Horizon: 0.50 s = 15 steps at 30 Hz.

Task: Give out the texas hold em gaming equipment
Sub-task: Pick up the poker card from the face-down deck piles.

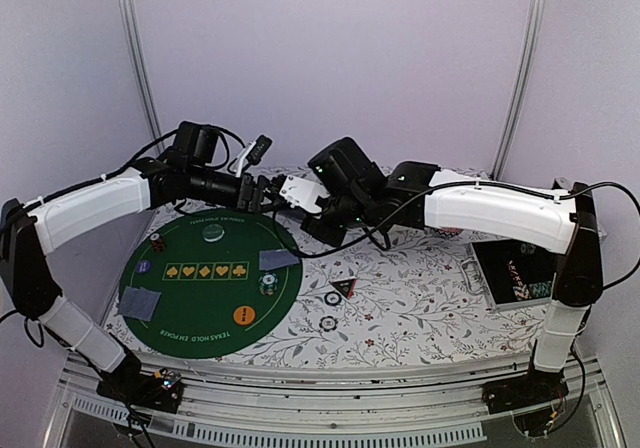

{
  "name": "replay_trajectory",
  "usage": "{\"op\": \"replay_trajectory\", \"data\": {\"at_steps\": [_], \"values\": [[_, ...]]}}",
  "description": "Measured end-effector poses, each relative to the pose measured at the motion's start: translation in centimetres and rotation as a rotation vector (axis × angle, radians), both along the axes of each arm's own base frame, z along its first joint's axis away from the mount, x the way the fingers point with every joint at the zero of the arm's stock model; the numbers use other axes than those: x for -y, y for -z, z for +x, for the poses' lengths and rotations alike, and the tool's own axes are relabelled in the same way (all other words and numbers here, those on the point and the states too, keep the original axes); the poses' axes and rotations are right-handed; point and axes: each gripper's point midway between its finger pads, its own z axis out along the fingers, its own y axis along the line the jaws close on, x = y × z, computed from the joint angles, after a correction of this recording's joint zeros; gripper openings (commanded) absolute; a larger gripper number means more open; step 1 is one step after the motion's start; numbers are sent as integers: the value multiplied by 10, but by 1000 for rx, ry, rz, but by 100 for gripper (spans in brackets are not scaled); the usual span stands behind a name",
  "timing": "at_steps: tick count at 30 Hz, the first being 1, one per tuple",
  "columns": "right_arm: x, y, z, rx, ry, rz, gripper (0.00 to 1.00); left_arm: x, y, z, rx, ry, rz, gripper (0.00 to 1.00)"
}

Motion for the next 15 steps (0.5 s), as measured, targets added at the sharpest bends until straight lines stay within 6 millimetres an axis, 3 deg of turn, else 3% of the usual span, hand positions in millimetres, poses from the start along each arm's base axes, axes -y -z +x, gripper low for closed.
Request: {"op": "replay_trajectory", "data": {"at_steps": [9,15], "values": [[4,11,-1,-5,-3,-32,46,-10,6,8,3,-65,76,60],[5,13,-1,-3,-5,-42,46,-13,7,7,-11,-76,95,50]]}}
